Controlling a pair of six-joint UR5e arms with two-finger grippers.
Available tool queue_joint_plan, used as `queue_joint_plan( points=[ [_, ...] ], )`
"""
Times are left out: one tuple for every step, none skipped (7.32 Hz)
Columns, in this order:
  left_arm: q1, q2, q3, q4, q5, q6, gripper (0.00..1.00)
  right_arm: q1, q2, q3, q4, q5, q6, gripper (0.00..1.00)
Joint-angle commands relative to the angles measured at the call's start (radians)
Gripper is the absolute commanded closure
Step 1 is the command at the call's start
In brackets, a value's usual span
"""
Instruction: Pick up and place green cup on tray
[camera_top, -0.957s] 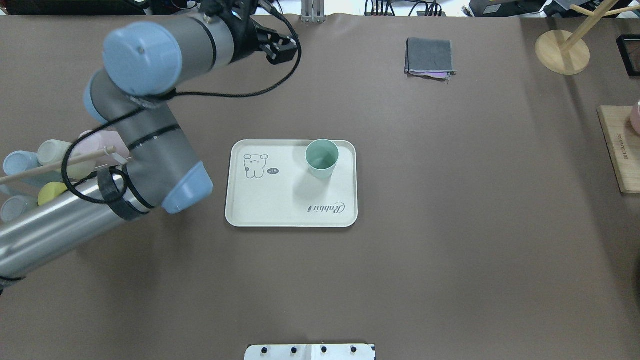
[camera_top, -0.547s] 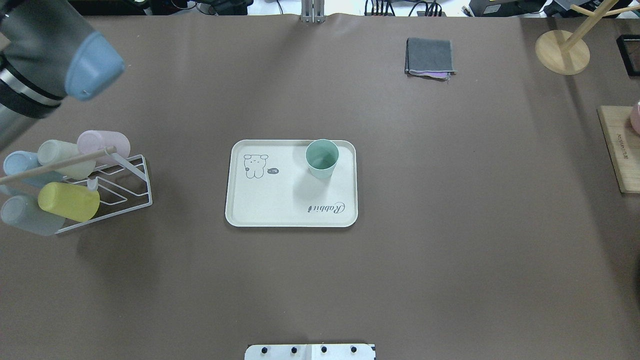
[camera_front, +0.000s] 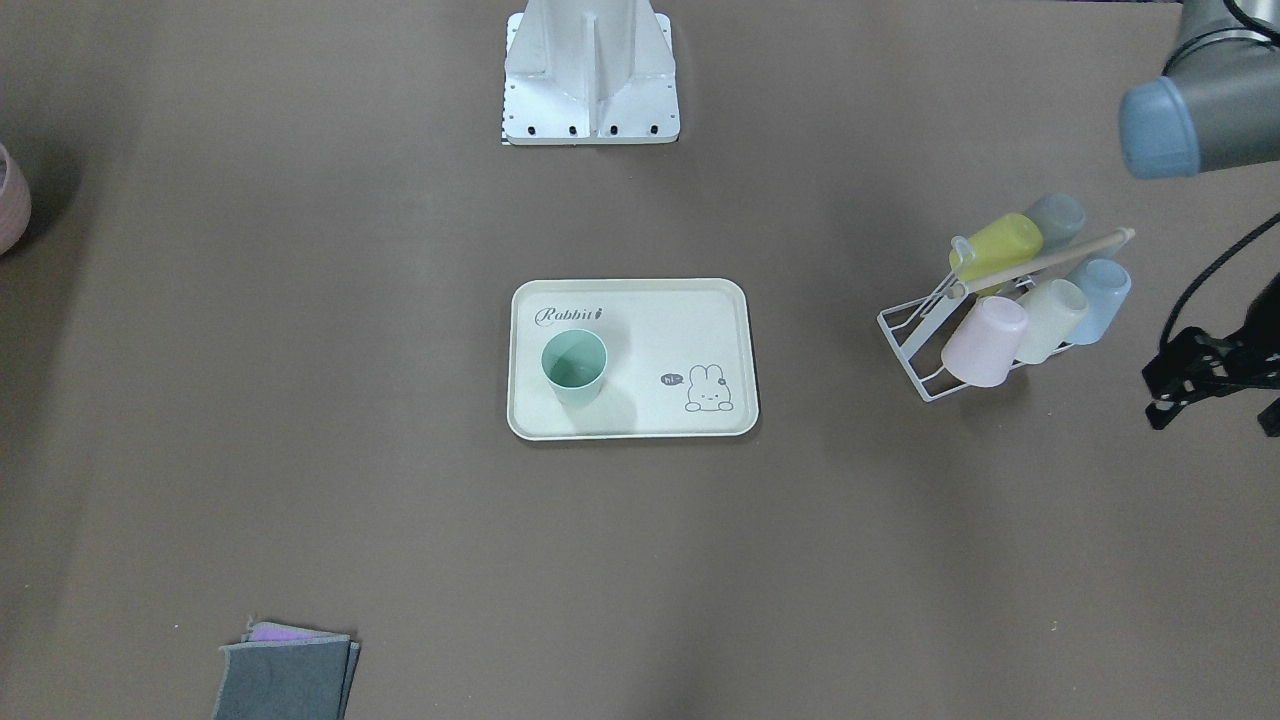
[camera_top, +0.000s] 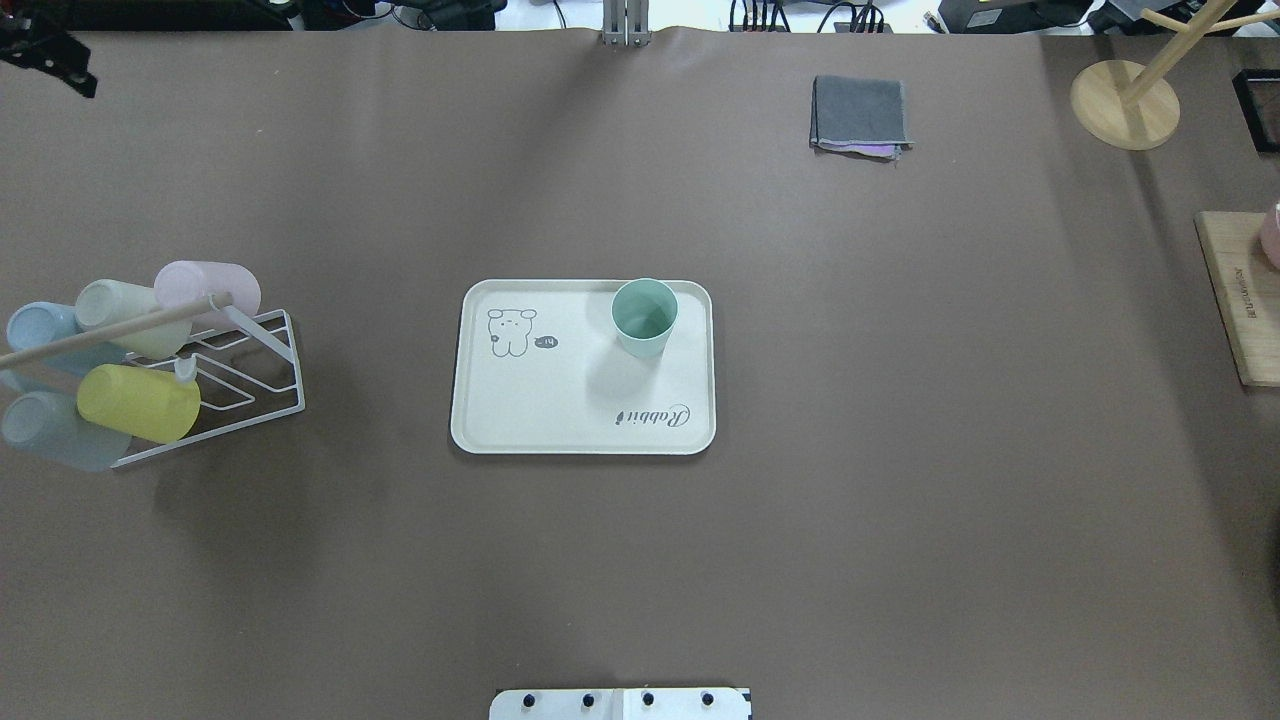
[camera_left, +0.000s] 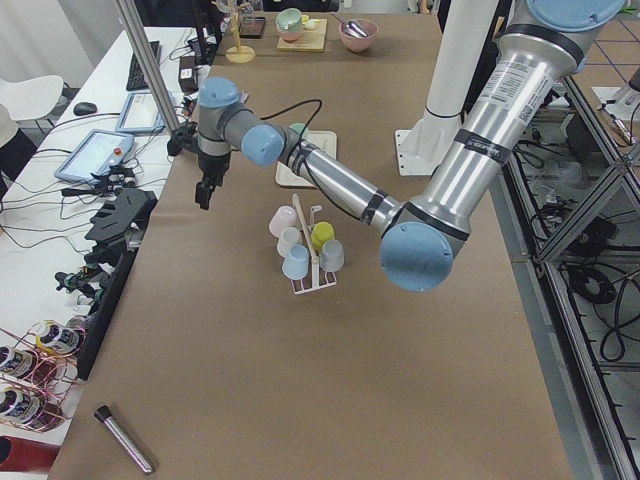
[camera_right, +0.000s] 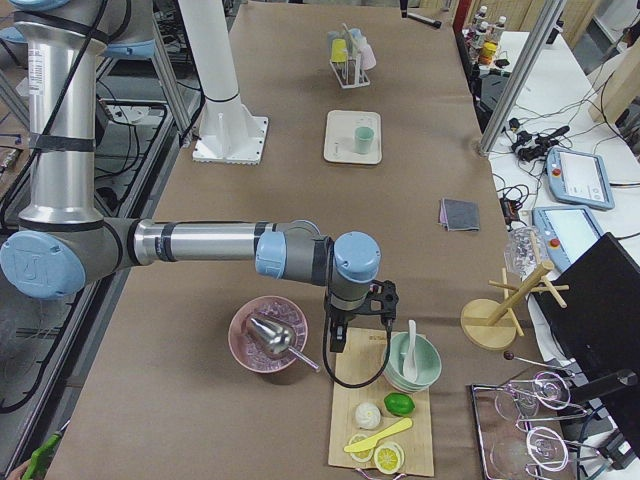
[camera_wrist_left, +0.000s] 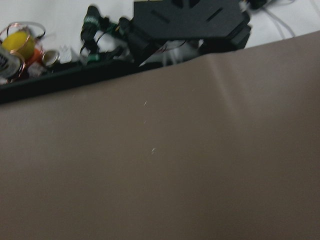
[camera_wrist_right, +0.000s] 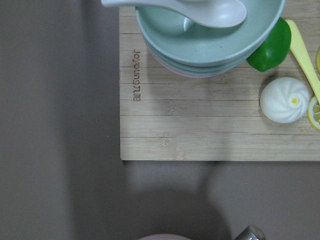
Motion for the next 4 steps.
queue_joint_plan(
  points=[
    [-0.156, 0.100, 0.122, 0.005, -0.293, 0.004, 0.01, 0.000, -0.005, 0.001, 0.000, 0.001, -0.001, 0.00],
    [-0.182, 0.126, 0.133, 0.009, -0.323, 0.021, 0.01, 0.000, -0.006, 0.003, 0.000, 0.002, 0.001, 0.00],
    [-0.236, 0.142, 0.144, 0.014, -0.310, 0.170, 0.01, 0.000, -0.006, 0.003, 0.000, 0.007, 0.001, 0.00],
    [-0.265, 0.165, 0.177, 0.024, -0.275, 0.318, 0.01, 0.000, -0.006, 0.006, 0.000, 0.011, 0.001, 0.00]
  ],
)
